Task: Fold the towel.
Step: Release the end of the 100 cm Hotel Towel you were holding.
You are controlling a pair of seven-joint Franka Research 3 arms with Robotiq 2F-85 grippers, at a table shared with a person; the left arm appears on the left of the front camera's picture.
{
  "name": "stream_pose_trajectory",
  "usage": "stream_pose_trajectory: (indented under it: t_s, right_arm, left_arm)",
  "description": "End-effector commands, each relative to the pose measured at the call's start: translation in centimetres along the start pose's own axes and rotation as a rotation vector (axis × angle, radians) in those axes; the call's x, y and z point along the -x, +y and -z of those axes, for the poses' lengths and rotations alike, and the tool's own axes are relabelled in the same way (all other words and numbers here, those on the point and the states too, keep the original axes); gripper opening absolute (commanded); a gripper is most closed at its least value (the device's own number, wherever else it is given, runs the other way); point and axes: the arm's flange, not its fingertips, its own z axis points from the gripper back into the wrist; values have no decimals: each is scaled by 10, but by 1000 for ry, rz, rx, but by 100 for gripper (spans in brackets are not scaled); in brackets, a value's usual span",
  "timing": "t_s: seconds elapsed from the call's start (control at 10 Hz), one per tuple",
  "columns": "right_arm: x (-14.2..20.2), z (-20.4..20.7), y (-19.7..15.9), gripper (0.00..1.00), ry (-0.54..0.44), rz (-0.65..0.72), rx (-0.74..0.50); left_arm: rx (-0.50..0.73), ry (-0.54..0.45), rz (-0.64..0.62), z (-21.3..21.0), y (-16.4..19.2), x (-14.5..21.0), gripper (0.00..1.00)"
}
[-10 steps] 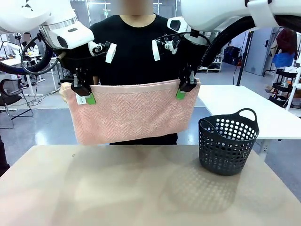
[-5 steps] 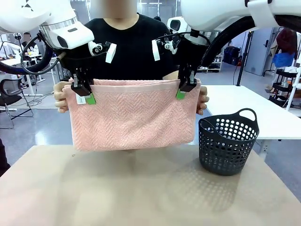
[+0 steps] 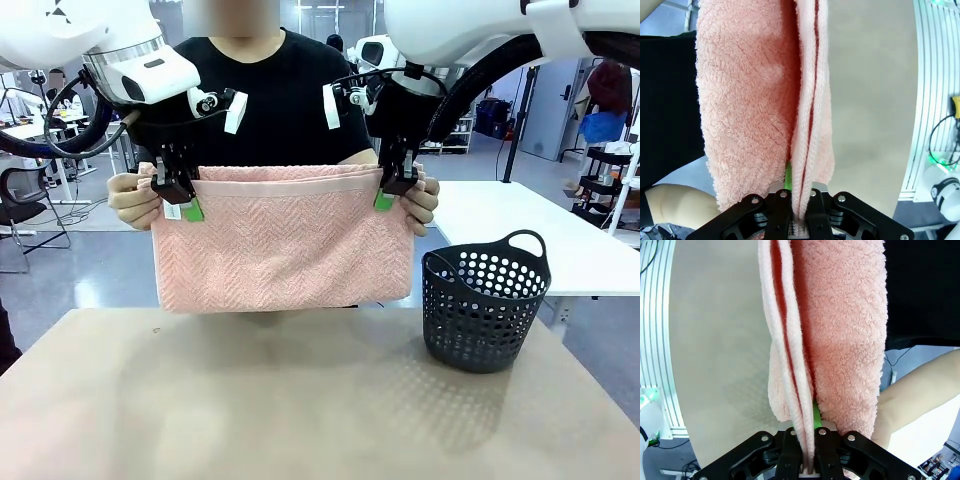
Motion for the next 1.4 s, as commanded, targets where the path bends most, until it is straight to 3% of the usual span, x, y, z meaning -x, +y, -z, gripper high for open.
stream_pose_trajectory:
  t_s: [0.0, 0.3, 0.4, 0.5, 0.6, 0.7, 0.8, 0.9, 1.0, 1.1, 1.2, 1.3]
  right_arm:
    - [2, -1, -1, 0, 0, 2, 1]
    - [2, -1, -1, 0, 0, 2, 1]
    - [0, 0, 0, 4, 0, 0, 0]
    - [1, -7, 0, 37, -2, 5, 22]
    - [0, -11, -1, 38, -6, 13, 32]
    - [-1, -20, 0, 70, -9, 8, 45]
    - [-3, -37, 0, 71, 0, 7, 81]
    - [-3, -58, 0, 100, -9, 7, 123]
    - [-1, -84, 2, 100, -27, 50, 182]
    - [7, -102, 5, 100, -51, 122, 171]
    - [19, -120, 12, 82, -114, 219, 129]
    - [40, -136, 22, 90, -153, 295, 105]
  left_arm:
    - [-1, 0, -2, -1, 0, 1, 4]
    - [-1, 0, -2, -1, 0, 1, 4]
    - [0, 0, 0, 0, 0, 0, 29]
    - [-28, 10, 22, -2, 0, 2, 41]
    - [-35, -12, 14, -6, 1, 2, 41]
    - [-54, -21, 22, -15, 1, 1, 77]
    - [-69, -29, 25, -26, -1, 0, 54]
    - [-102, -36, 30, -43, -3, -1, 100]
    - [-133, -43, 2, -63, -7, -1, 89]
    - [-133, -101, -107, -82, -12, 6, 100]
    - [-109, -162, -215, -102, -22, 23, 100]
    - [-134, -195, -288, -121, -35, 45, 100]
